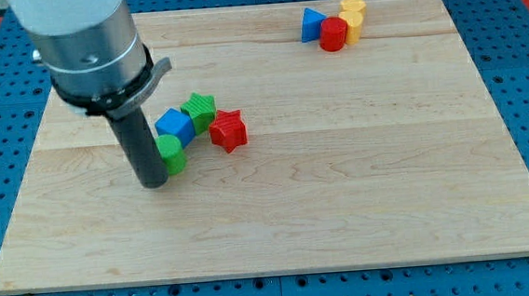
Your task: Move the red star to the right of the green star
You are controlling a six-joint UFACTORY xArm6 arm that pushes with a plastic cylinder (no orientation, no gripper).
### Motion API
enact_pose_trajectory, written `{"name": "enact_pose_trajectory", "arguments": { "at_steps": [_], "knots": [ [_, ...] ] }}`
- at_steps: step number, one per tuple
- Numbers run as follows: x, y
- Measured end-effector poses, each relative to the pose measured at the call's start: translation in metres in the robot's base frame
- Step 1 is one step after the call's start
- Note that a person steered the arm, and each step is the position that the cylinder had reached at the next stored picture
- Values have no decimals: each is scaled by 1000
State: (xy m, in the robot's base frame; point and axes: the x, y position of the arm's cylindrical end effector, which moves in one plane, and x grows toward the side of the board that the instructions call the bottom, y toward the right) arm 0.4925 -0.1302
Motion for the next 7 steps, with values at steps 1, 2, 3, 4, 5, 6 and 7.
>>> {"name": "enact_pose_trajectory", "arguments": {
  "at_steps": [1, 2, 3, 4, 5, 6, 7],
  "knots": [
    [-24, 12],
    [-38, 29],
    [-41, 35],
    [-18, 20],
    [-21, 80],
    [-32, 135],
    [-44, 170]
  ]
}}
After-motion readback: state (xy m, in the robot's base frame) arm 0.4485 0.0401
